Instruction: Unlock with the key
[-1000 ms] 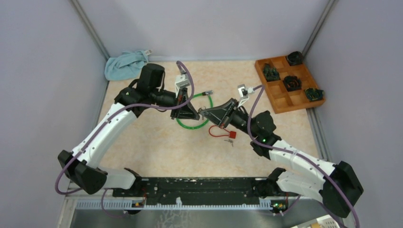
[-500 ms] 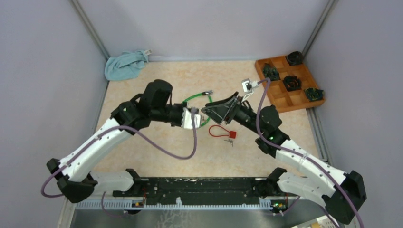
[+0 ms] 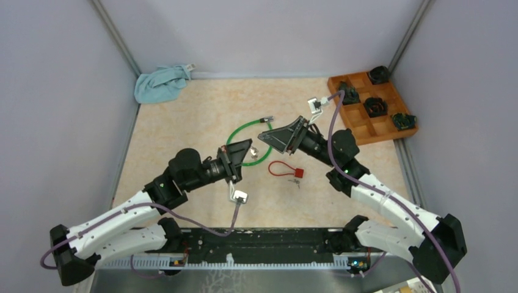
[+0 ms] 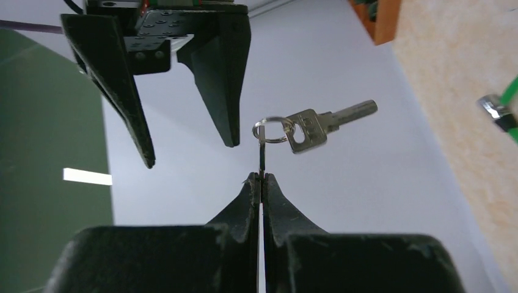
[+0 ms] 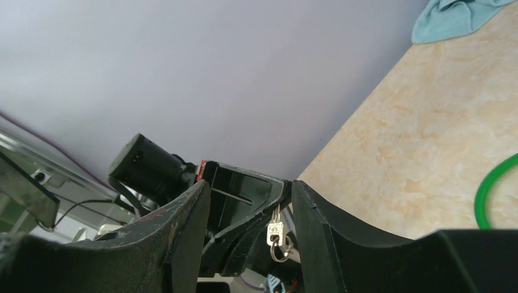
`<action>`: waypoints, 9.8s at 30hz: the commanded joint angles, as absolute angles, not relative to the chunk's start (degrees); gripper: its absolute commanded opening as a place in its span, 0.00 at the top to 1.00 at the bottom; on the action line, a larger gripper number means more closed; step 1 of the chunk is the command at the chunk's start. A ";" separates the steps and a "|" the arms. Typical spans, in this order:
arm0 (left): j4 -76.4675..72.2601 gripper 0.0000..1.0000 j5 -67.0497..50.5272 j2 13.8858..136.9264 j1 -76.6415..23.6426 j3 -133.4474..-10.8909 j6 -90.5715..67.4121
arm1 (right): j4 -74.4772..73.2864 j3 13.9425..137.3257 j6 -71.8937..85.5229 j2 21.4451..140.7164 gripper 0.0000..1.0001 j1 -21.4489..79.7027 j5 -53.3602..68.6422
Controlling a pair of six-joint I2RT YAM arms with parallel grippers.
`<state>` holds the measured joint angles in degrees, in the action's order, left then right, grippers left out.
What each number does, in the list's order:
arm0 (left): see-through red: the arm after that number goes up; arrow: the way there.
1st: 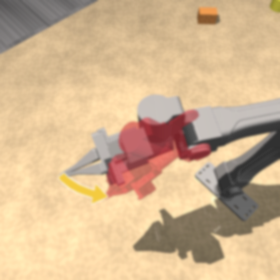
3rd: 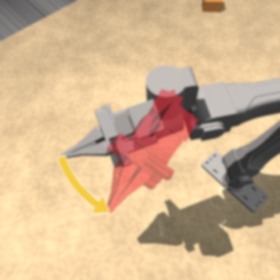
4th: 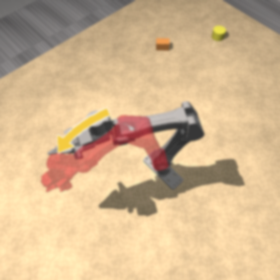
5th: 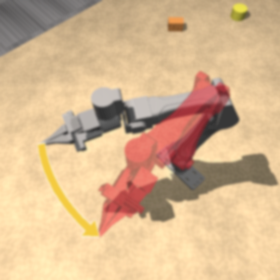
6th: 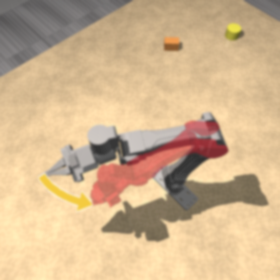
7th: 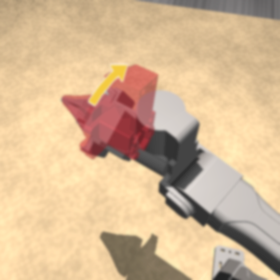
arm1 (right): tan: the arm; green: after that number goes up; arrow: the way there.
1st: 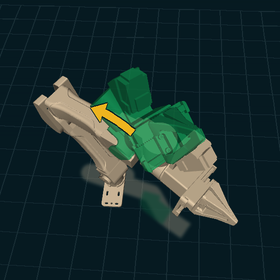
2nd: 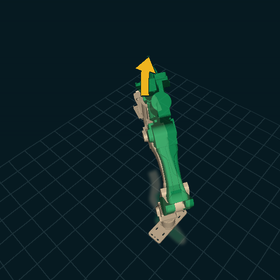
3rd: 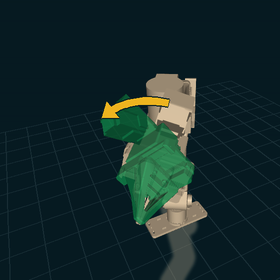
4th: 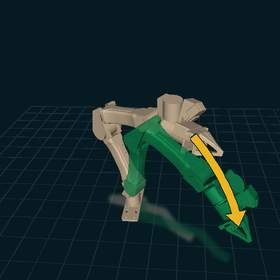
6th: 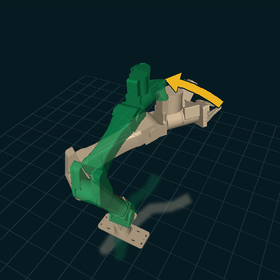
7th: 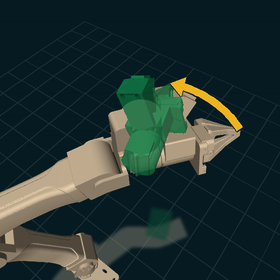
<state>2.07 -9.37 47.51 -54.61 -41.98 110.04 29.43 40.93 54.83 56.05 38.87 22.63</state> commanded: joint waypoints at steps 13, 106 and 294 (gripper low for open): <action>-17.59 1.00 -6.57 48.39 -55.72 -39.71 125.27 | 43.73 40.40 62.75 59.90 0.57 38.59 26.33; 34.85 0.50 -57.79 71.54 -35.51 -74.82 9.88 | 5.10 53.41 20.80 59.71 1.00 36.84 50.00; 29.54 1.00 -45.56 60.73 -26.16 -71.45 82.62 | 10.39 49.04 25.28 50.60 1.00 27.80 34.88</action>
<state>35.79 -46.78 62.76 -26.00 -73.01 83.35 10.85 47.37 30.83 52.88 25.61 41.52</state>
